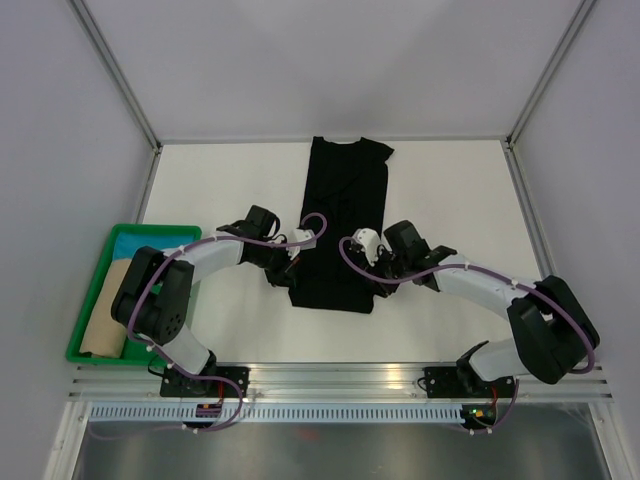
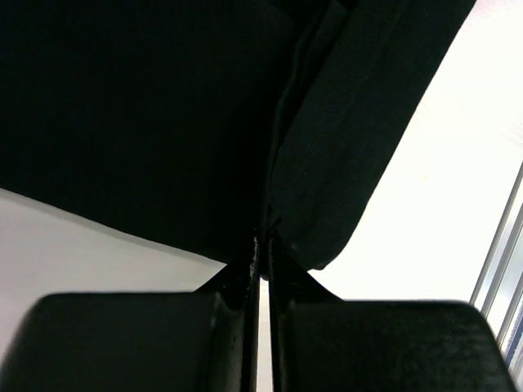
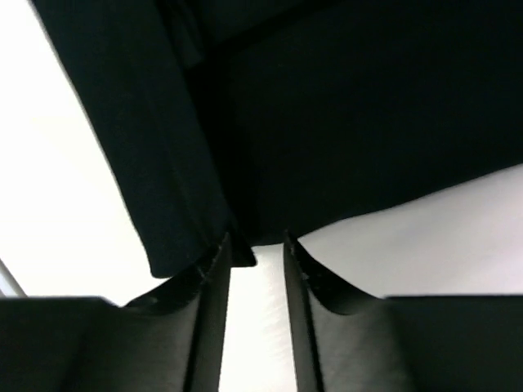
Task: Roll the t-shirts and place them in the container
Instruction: Roll the tshirt
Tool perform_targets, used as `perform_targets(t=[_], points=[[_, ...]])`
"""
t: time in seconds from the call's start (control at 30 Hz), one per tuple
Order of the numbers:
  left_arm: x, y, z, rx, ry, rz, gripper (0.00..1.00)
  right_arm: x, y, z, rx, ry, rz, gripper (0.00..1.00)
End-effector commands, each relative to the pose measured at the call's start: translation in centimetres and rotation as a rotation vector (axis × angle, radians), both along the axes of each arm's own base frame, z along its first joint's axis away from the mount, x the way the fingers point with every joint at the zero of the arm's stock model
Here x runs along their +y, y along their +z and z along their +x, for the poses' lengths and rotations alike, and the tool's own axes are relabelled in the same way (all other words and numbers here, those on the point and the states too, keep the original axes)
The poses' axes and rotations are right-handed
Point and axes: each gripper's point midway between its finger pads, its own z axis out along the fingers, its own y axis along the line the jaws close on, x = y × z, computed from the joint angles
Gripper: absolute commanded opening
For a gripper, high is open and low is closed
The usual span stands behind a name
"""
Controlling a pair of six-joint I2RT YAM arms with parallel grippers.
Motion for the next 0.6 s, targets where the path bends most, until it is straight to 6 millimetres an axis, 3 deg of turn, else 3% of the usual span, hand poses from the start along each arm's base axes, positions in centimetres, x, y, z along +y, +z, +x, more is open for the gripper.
perform_targets(t=[0.0,0.13,0.2,0.27,0.37,0.43,0.57], points=[[-0.8,1.0,2.0,-0.042,0.034,-0.027,0.05,0.3,3.1,2.8,-0.107,-0.122,0.052,0.4],[-0.9,0.9,1.8,-0.034,0.031,-0.032,0.06,0.2,6.7,4.3,-0.178,-0.235,0.111,0.43],[-0.8,0.8,2.0,-0.044,0.038,-0.023,0.06,0.6,8.0,3.6,-0.182,-0.23,0.172,0.43],[-0.8,0.9,2.1,-0.049,0.042,-0.021,0.06,1.9,8.3,1.6,-0.119,-0.166,0.263,0.38],[-0.8,0.8,2.2,-0.049,0.049,-0.022,0.06,3.0,6.9,-1.0,-0.025,-0.162,0.381,0.15],[-0.6,0.6,2.5,-0.062,0.062,-0.012,0.06,4.2,7.3,-0.9,-0.039,-0.153,0.438,0.07],[-0.2,0.2,3.0,-0.078,0.108,0.017,0.08,4.7,3.8,-1.1,0.078,-0.213,0.42,0.02]])
